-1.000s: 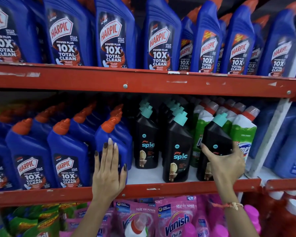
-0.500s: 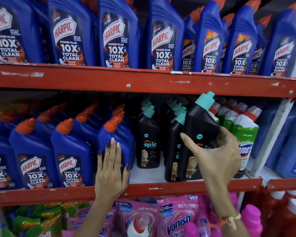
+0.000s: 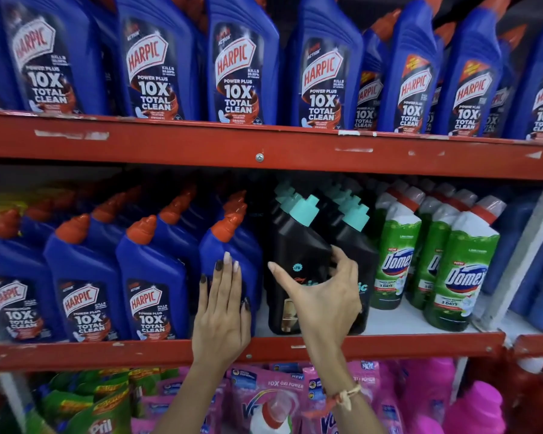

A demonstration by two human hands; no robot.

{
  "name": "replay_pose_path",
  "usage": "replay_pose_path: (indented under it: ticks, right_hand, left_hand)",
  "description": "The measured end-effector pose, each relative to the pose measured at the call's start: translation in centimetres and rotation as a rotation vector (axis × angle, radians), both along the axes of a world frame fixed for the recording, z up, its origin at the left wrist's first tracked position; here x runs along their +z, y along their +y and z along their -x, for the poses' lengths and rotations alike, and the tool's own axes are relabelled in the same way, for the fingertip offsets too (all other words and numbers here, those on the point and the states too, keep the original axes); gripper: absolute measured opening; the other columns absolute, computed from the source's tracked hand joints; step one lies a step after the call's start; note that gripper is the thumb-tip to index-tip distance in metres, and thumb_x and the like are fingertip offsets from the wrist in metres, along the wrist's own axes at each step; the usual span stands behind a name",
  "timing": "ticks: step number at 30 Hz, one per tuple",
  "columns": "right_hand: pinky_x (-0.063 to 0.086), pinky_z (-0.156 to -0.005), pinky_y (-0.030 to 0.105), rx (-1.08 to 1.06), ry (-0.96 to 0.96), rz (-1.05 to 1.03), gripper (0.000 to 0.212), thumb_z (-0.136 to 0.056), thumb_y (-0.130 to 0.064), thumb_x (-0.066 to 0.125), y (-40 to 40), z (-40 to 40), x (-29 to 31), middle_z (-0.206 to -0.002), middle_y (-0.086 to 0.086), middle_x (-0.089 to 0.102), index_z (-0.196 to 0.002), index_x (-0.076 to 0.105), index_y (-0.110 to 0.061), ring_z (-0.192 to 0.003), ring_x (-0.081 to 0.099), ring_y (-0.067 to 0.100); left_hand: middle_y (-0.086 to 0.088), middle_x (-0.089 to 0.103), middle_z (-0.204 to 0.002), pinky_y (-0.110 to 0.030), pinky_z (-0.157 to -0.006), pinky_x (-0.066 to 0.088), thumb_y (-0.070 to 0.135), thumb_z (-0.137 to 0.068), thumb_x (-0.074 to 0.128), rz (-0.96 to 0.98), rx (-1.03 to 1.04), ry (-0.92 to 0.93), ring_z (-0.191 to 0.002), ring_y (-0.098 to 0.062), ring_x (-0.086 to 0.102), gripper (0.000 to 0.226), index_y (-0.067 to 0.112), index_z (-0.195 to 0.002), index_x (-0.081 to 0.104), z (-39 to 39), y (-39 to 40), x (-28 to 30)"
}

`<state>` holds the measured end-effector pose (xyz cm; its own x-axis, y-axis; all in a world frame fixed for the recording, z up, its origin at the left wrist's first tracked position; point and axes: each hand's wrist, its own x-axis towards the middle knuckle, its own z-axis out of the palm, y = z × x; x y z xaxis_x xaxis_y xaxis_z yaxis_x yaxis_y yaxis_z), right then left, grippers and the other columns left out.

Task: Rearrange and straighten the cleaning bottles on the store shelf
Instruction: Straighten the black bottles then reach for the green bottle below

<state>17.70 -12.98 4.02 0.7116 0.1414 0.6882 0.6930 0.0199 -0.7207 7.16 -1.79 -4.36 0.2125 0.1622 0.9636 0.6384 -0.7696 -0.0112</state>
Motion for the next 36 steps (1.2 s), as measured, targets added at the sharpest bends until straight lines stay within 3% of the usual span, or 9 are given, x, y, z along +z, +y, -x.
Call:
replay_pose_path:
  ticks: [4,12,20,25,32,36]
  right_hand:
    - [0.051,-0.088,0.043,-0.019,-0.002,0.046,0.103,-0.049,-0.075,0.076,1.0,0.3,-0.8,-0.123,0.001,0.061,-0.130,0.051,-0.016,-0.114,0.059,0.023]
    - [0.042,-0.082,0.031,-0.027,-0.031,0.070,0.105,-0.053,-0.082,0.066,1.7,0.6,-1.5,-0.123,0.002,0.061,-0.132,0.051,-0.013,-0.114,0.060,0.024]
    - [0.056,-0.075,0.038,-0.098,-0.153,0.164,0.104,-0.061,-0.080,0.064,1.5,0.1,-1.8,-0.122,0.007,0.062,-0.134,0.050,-0.008,-0.106,0.065,0.027]
    - [0.056,-0.087,0.047,-0.034,-0.171,0.200,0.106,-0.064,-0.075,0.066,0.8,-0.2,-2.7,-0.132,0.011,0.058,-0.144,0.042,-0.008,-0.116,0.060,0.029]
    - [0.054,-0.090,0.046,0.120,-0.185,-0.088,0.068,-0.079,-0.047,0.076,-1.2,0.5,-8.6,-0.119,0.005,0.055,-0.130,0.055,-0.006,-0.111,0.059,0.027]
    - [0.053,-0.093,0.041,0.217,-0.150,0.127,0.080,-0.075,-0.056,0.075,-3.3,1.5,-15.4,-0.119,0.011,0.054,-0.132,0.050,-0.006,-0.109,0.058,0.029]
  left_hand:
    - [-0.011,0.002,-0.170,-0.041,-0.130,0.006,0.018,-0.098,0.037,-0.003,0.016,0.000,-0.158,-0.023,0.007,0.066,-0.001,-0.157,0.014,0.0,0.1,-0.1]
    - [-0.011,0.003,-0.170,-0.041,-0.130,0.007,0.017,-0.097,0.038,-0.013,0.018,0.000,-0.158,-0.023,0.008,0.066,-0.003,-0.156,0.017,-0.1,0.2,-0.2]
    - [-0.011,0.004,-0.170,-0.042,-0.130,0.008,0.018,-0.099,0.037,-0.034,0.001,-0.006,-0.158,-0.024,0.009,0.068,0.003,-0.160,0.011,-0.1,0.3,-0.3]
    - [-0.008,0.001,-0.170,-0.041,-0.130,0.007,0.019,-0.101,0.036,-0.033,-0.012,-0.022,-0.158,-0.023,0.008,0.064,-0.002,-0.157,0.015,-0.2,0.4,-0.2]
    - [-0.006,-0.002,-0.169,-0.041,-0.129,0.007,0.020,-0.104,0.035,-0.043,-0.010,-0.026,-0.158,-0.022,0.006,0.061,0.000,-0.158,0.014,-0.2,0.6,-0.1]
    - [-0.016,0.019,-0.165,-0.042,-0.129,0.007,0.020,-0.105,0.034,-0.043,-0.012,-0.039,-0.157,-0.021,0.006,0.057,-0.002,-0.156,0.021,-0.3,0.8,-0.1]
